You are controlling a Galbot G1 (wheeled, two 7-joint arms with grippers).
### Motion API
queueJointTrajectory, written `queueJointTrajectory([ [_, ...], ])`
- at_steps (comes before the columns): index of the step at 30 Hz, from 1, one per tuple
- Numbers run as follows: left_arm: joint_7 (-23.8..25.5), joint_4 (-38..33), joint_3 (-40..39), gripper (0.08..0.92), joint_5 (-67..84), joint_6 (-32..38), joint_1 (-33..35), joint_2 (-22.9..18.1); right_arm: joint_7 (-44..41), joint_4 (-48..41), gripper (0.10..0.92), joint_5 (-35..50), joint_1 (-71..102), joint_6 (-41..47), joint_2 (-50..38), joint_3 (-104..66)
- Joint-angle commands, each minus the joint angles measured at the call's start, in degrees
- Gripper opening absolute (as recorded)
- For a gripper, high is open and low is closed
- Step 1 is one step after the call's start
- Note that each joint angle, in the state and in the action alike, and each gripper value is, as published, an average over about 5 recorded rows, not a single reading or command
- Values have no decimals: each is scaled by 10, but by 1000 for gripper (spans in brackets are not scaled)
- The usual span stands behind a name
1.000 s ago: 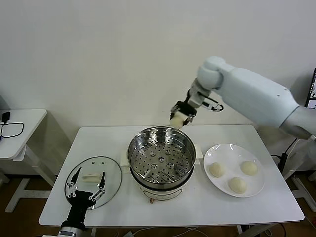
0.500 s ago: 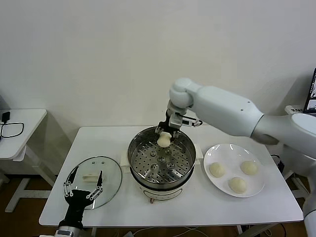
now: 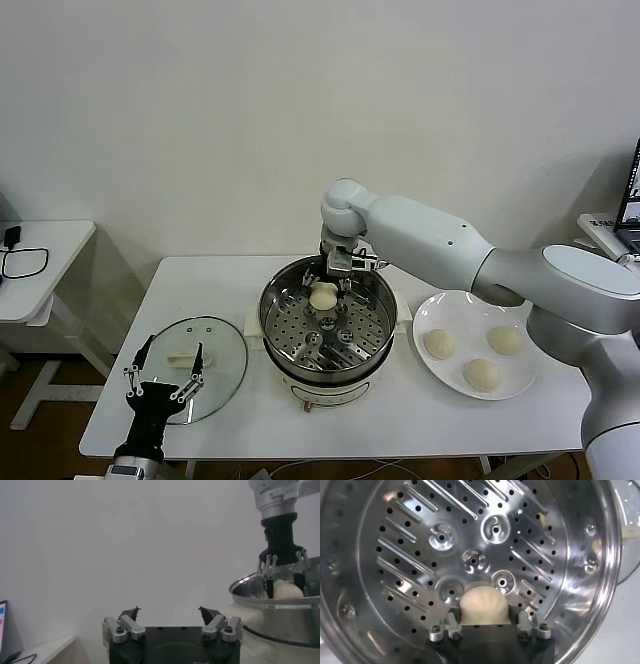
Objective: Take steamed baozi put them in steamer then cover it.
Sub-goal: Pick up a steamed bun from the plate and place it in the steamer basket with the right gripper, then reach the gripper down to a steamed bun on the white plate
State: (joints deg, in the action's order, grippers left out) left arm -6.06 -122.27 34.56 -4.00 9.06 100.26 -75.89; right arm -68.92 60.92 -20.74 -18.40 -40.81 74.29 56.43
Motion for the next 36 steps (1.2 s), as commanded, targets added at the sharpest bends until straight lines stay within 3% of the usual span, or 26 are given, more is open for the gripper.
queueJointTrajectory([
  [1,0,-1,0,823,0,-2,0,-1,-13,47,811,35,-19,26,-34,-7],
  [8,1,-1,-4,823,0,-4,-3,-1,-48,113,823,227,-116,184,-166,31],
  [12,2,1,-8,823,-2,-3,-5,2,-33,102,823,349,-178,339,-243,102],
  [16,2,3,-13,823,-2,0,-6,3,-34,74,823,423,-187,430,-298,158],
  [24,1,0,-18,823,-2,1,-8,1,-6,43,823,427,-104,458,-349,212],
  [36,-1,4,-19,823,-2,3,-7,1,31,-1,823,365,29,447,-319,146],
])
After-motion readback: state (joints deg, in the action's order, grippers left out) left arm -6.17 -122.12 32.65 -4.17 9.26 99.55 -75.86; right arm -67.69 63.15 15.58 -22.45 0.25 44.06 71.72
